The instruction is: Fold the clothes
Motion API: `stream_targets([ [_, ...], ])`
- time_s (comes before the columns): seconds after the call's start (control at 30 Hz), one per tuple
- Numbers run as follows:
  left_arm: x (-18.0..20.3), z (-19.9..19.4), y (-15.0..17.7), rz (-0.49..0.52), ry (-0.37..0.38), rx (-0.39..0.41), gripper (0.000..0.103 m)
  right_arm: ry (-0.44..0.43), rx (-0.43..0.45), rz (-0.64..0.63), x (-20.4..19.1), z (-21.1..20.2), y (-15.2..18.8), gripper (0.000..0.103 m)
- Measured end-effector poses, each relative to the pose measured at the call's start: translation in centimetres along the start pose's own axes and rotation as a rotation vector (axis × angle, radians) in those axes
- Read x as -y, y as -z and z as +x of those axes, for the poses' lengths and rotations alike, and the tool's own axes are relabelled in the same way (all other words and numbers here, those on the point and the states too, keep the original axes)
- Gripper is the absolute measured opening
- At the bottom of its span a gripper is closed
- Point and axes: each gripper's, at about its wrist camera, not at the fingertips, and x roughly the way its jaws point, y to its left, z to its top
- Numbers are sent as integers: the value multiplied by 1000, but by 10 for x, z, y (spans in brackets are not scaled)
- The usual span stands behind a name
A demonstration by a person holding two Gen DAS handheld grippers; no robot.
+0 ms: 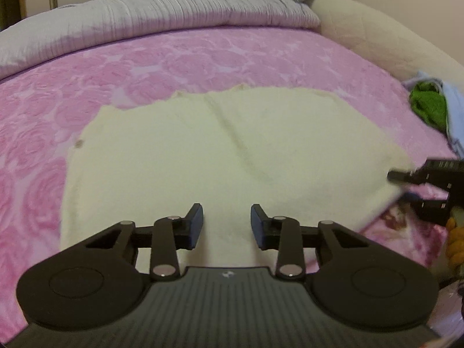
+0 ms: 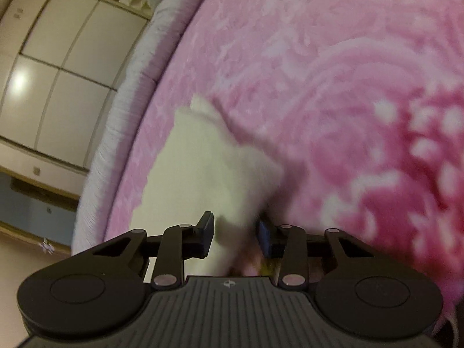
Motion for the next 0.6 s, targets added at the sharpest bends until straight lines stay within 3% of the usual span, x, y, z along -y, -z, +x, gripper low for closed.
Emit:
stream_targets([
  [0.1,-1,9,-4,-7,13,6,31,-22,19,21,2,7,-4,42],
  [0.27,-1,37,-11,-13,36,-13,33,13,45,-43,-11,15,-1,45],
  [0.33,0,49,-13,-6,27,-22,35,54,38,-63,-15,19,-1,34],
  [0.53,-46,10,-1,-155,45,5,33,170,-16,-106,-38,21,-4,19],
  [0.6,-62,-4,3,-205,51,14,31,222,-4,-201,-58,20,1,16],
])
